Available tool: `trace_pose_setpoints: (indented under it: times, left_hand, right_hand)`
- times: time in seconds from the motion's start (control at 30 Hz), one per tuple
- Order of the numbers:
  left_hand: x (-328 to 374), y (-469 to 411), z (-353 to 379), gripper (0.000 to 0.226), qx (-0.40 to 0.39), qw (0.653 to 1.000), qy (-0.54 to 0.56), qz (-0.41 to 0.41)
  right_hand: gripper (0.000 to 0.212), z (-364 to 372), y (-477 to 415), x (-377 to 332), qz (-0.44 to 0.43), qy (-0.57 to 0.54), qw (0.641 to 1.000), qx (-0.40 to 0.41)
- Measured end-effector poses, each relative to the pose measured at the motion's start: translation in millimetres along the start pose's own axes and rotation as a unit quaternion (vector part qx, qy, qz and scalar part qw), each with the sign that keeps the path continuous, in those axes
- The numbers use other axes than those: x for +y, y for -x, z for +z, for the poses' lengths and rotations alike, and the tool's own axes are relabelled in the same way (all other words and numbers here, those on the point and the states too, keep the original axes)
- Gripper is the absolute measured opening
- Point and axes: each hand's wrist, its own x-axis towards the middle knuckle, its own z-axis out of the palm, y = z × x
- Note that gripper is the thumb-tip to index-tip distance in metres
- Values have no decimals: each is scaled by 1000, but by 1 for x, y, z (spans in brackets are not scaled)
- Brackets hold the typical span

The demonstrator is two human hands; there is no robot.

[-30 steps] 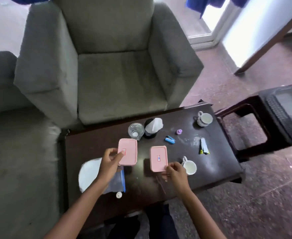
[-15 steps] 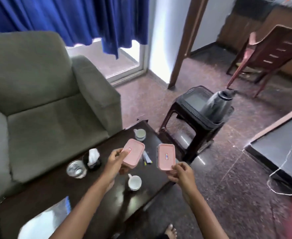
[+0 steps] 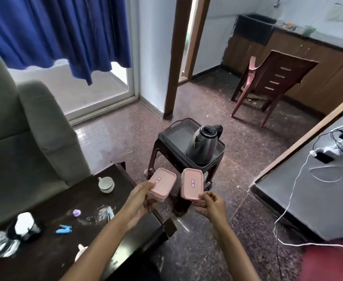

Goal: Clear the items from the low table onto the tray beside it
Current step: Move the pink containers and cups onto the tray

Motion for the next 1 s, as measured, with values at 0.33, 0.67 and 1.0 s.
trace_pose_setpoints:
  times: [0.33,0.67,1.0]
  left_hand:
    - [32,-114,62,16,47,998,34,-11]
    - [80,-197,93,10,158,983,91,35]
    - [114,-280,151,17,246,944,218,25]
  right_hand:
    - [18,-40,-133,-66,3,23,1000,0]
    - [10,-12,-293,-185,-160,139,976,-52]
    - [17,68,-499,-192,-252,490,787,-277]
